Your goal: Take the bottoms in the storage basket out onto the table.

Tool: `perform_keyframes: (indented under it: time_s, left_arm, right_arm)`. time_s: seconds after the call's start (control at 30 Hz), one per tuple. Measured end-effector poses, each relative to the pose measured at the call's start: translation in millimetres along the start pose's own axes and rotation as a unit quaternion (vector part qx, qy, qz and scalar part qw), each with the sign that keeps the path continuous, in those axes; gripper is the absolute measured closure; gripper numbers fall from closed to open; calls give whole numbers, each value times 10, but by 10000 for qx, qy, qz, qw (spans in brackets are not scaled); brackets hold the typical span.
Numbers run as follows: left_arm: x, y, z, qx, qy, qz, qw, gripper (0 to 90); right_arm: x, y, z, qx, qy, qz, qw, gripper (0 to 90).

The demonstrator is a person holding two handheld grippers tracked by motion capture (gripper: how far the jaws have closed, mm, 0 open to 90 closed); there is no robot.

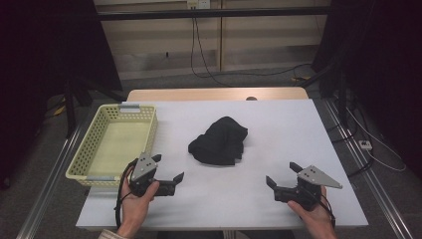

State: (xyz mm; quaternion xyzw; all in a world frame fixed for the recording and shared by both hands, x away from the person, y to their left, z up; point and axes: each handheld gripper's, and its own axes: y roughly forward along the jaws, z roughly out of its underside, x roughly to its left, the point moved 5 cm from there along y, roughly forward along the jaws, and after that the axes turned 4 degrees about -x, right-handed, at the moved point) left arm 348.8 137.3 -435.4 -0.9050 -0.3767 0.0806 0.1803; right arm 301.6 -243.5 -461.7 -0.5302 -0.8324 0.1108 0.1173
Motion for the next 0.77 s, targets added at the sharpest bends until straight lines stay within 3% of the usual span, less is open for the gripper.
perform_keyframes:
  time_s: [0.17,0.27,0.43,0.77]
  left_arm:
    - [-16,-45,49,-87,-46,-91,9999,50]
    - [-6,-33,101,-72,37,-196,9998,49]
    - [42,-24,162,-76,-66,-256,9996,48]
    - [50,-7,165,-94,-178,-225,9995,46]
  right_arm:
    - [-3,-5,-1,-13,-20,12,10000,43]
    - [-1,-8,-3,-21,-21,6,10000,43]
    - [-2,-6,-4,-26,1,-9,10000,43]
    - [-10,-4,1,-10,-18,4,10000,43]
